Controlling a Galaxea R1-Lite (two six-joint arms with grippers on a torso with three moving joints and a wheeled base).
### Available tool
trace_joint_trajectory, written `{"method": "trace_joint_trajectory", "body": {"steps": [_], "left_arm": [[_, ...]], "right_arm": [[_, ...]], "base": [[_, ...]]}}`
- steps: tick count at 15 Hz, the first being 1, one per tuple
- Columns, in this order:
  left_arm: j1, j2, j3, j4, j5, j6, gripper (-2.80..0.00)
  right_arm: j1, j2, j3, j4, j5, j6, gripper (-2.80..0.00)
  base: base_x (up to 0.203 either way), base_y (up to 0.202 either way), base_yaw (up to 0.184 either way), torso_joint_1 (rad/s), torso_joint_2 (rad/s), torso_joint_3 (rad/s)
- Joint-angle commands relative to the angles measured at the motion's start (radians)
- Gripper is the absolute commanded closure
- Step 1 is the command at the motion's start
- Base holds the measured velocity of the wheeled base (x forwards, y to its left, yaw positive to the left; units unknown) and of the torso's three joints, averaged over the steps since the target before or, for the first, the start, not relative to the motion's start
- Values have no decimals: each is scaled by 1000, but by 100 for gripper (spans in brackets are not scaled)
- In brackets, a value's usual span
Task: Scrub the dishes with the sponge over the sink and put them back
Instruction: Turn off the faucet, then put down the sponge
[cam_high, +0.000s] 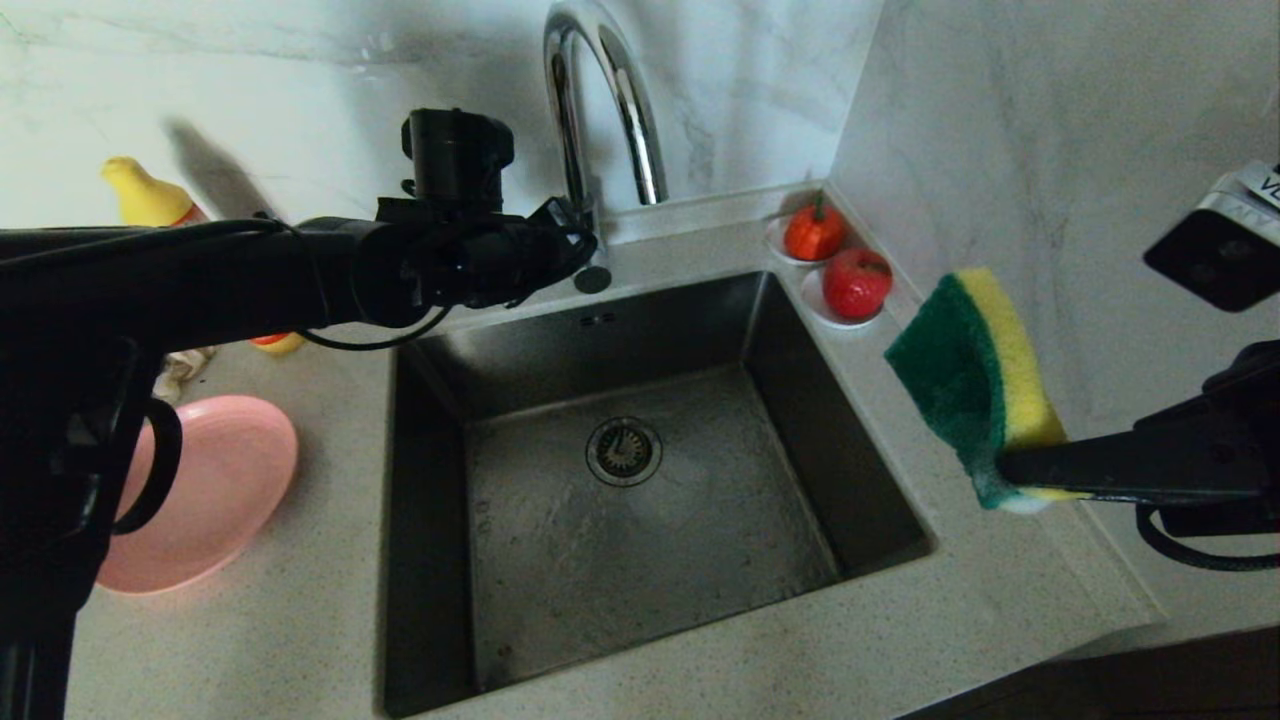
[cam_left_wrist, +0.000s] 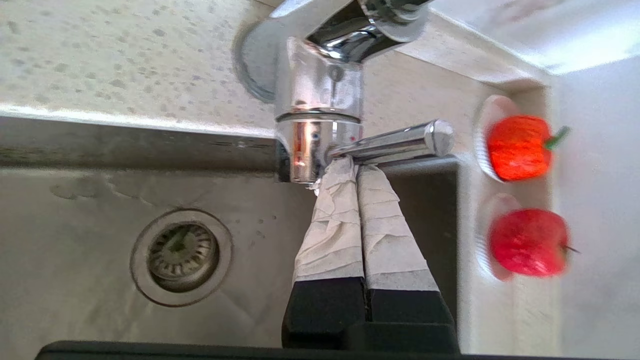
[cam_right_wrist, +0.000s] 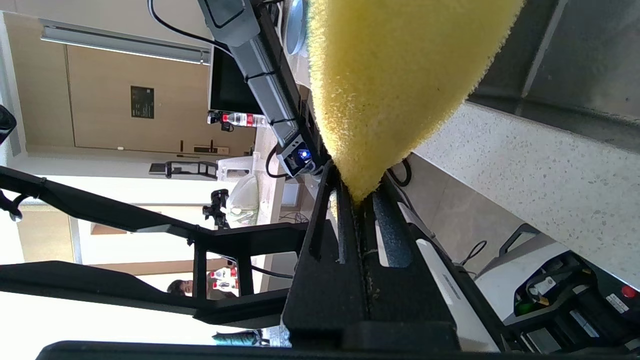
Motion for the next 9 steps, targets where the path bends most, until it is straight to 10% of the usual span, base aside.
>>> {"method": "trace_joint_trajectory", "body": {"steps": [1, 9], "left_arm": [[1, 4, 0, -6, 71, 25, 0], [-22, -136, 88, -24, 67, 33, 0]], "right_arm": [[1, 0, 2, 1, 6, 2, 0], [2, 6, 5, 0, 6, 1, 0]], "base": [[0, 0, 0, 0, 0, 0], [0, 0, 0, 0, 0, 0]]}}
